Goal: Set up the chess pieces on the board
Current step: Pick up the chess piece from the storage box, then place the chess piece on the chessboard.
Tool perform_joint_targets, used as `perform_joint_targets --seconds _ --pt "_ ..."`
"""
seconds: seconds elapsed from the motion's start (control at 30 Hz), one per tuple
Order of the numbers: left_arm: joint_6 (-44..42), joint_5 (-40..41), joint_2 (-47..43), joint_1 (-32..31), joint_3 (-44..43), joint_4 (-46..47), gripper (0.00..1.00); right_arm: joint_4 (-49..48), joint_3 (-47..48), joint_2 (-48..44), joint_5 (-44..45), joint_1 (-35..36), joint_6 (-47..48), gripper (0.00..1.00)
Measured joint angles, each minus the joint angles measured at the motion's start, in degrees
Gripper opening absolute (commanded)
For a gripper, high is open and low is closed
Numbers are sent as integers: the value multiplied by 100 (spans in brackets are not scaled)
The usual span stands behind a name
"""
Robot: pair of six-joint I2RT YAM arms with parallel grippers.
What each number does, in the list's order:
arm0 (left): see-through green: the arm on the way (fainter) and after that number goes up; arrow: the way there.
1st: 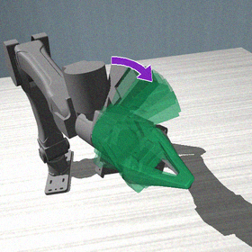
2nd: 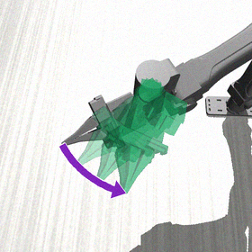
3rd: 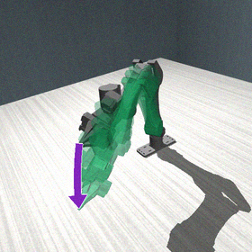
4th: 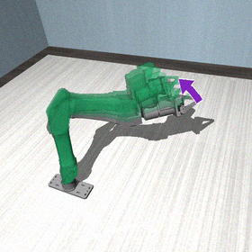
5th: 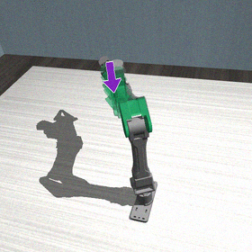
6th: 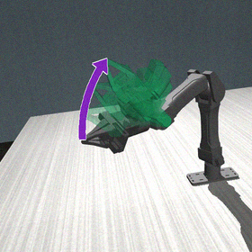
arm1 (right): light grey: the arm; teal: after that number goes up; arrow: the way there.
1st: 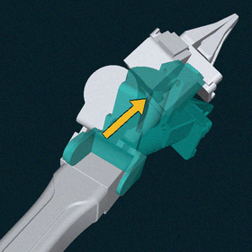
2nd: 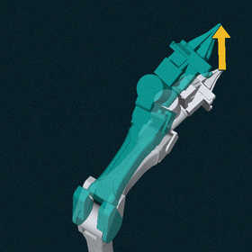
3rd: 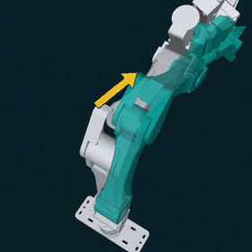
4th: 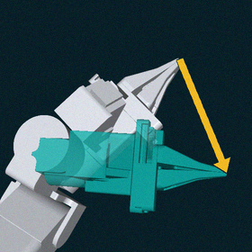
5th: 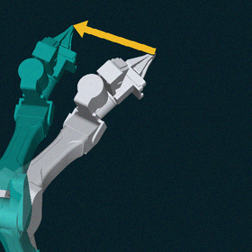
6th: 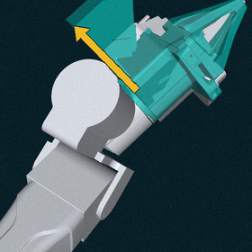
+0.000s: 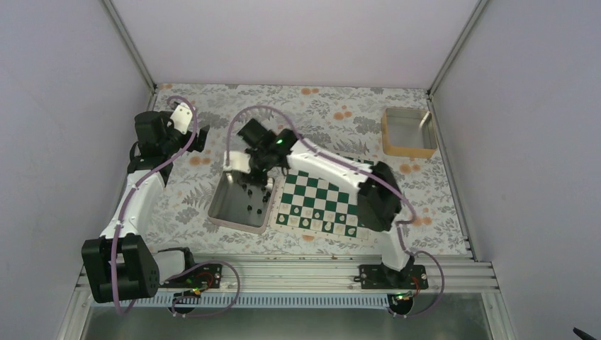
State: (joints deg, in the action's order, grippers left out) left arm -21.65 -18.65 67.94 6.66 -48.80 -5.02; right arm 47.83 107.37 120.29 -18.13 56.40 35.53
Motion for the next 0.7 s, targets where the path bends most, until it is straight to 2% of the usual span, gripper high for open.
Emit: perform_joint_targets --seconds 0.17,0.3,0.5,0.7 --pt "0 7 0 0 0 0 100 -179 -540 -984 98 -809 -17 9" --pt "2 13 0 0 0 0 100 -313 -1060 -1329 195 -1530 -28 8" --pt "2 13 0 0 0 0 100 -400 -1641 -1360 234 -2264 -24 8" --pt "2 13 0 0 0 0 100 -579 -1679 -1191 214 -2684 17 8"
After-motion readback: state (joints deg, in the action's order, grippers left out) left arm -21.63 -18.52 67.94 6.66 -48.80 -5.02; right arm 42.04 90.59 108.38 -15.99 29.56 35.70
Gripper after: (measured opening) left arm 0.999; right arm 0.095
